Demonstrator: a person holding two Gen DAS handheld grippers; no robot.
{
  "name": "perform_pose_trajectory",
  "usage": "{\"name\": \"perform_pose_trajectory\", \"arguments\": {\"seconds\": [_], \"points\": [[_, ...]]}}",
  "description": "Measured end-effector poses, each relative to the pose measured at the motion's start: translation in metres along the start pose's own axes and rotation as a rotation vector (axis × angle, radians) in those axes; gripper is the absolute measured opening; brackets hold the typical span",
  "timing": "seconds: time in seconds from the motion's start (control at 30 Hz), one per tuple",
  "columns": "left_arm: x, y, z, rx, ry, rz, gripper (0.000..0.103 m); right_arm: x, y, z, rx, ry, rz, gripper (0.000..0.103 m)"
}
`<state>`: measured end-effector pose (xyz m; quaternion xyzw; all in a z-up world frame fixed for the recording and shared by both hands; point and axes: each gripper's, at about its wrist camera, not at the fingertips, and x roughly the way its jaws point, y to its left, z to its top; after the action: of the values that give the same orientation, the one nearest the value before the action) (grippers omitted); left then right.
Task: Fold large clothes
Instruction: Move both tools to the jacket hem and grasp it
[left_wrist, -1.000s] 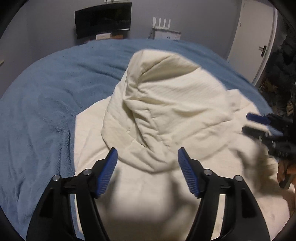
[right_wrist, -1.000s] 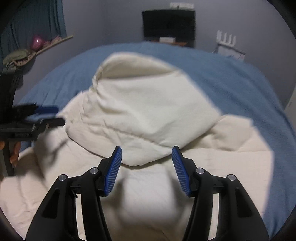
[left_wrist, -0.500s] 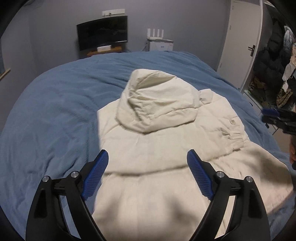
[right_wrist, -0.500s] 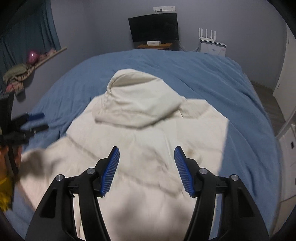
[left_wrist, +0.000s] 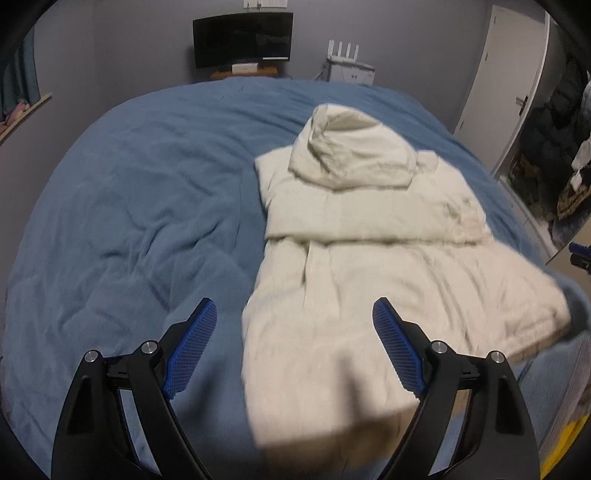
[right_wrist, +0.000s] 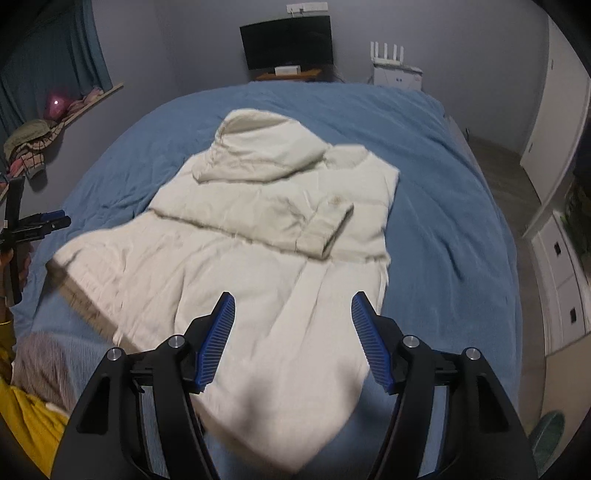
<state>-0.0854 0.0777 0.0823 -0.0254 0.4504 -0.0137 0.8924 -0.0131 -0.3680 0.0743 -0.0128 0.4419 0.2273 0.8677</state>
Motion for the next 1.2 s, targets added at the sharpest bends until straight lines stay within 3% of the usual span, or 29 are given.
{"name": "perform_pose_trajectory", "arguments": {"seconds": [0.2, 0.53, 0.9, 1.2], "points": [[-0.004, 0.011, -0.033, -0.030, 0.091, -0.018, 0.080, -0.004, -0.013, -0.043, 0.075, 0.059, -0.018, 0.062], [-0.006, 0.014, -0.051, -0.064, 0.134, -0.069, 0.071, -0.016, -0.023, -0.093, 0.170, 0.081, -0.006, 0.062], [-0.001, 0.013, -0.058, -0.073, 0.170, -0.123, 0.066, -0.001, 0.000, -0.103, 0.159, 0.182, 0.072, 0.062], [0.004, 0.017, -0.057, -0.106, 0.140, -0.159, 0.067, 0.024, -0.002, -0.083, 0.162, 0.162, 0.104, 0.060]]}}
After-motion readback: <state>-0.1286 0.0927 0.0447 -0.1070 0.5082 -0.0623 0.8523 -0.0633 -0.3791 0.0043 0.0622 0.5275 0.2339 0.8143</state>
